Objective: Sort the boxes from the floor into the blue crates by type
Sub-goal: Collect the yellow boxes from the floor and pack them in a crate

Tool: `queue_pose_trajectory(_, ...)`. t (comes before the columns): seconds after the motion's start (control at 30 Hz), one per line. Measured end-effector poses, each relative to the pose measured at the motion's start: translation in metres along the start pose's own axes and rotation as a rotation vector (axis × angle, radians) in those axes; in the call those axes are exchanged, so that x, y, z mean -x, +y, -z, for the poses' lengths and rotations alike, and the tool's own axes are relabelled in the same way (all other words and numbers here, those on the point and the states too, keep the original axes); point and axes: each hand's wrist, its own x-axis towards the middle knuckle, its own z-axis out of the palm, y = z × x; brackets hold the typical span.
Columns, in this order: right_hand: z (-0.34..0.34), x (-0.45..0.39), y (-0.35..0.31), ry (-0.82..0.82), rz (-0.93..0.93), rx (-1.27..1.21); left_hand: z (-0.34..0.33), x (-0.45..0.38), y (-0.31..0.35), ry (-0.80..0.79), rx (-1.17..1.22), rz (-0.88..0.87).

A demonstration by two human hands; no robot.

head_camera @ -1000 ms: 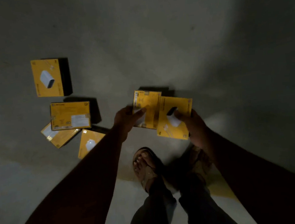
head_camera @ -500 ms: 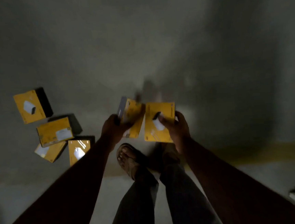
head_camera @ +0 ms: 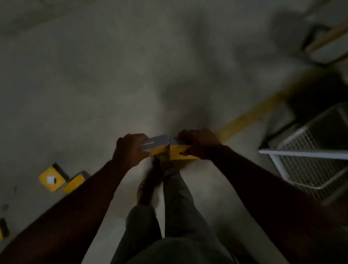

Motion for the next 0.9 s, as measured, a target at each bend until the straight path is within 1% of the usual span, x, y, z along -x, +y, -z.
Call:
queue_pose_trajectory(0.07, 0.003, 0.049, 0.006, 0.140, -0.012, 0.081, 0.017, 0.011, 0.040, 0.023, -0.054, -0.102)
queue_pose_trajectory(0.13, 0.000, 0.109, 0.020, 0.313, -0.002, 0.049, 0.033, 0.023, 0.080, 0.050, -0.132, -0.211)
queue_pose_trajectory(0.2, -0.005, 0.178, 0.036, 0.492, -0.048, 0.004, 0.045, 0.035, 0.130, 0.053, -0.238, -0.365)
queue_pose_trajectory(0.3, -0.017, 0.282, 0.060, 0.730, -0.251, -0.011, 0.042, 0.058, 0.223, 0.009, -0.343, -0.592)
queue_pose_trajectory(0.37, -0.031, 0.343, 0.078, 0.852, -0.413, -0.023, 0.027, 0.082, 0.290, 0.009, -0.406, -0.716)
queue_pose_trajectory(0.43, -0.047, 0.399, 0.100, 0.926, -0.567, -0.054, 0.005, 0.105, 0.352, 0.027, -0.452, -0.851)
queue_pose_trajectory(0.6, -0.097, 0.527, 0.167, 1.090, -0.825, -0.094, -0.066, 0.153, 0.502, -0.020, -0.451, -1.187)
queue_pose_trajectory(0.7, -0.129, 0.604, 0.213, 1.173, -0.986, -0.066, -0.121, 0.192, 0.597, 0.006, -0.455, -1.382)
queue_pose_trajectory(0.73, -0.135, 0.630, 0.229, 1.187, -1.041, -0.058, -0.139, 0.206, 0.629, 0.013, -0.450, -1.429)
queue_pose_trajectory(0.8, -0.147, 0.682, 0.261, 1.200, -1.140, -0.061, -0.176, 0.234, 0.690, -0.030, -0.411, -1.482)
queue_pose_trajectory(0.9, -0.158, 0.757, 0.299, 1.229, -1.244, -0.080, -0.220, 0.276, 0.771, -0.065, -0.372, -1.569)
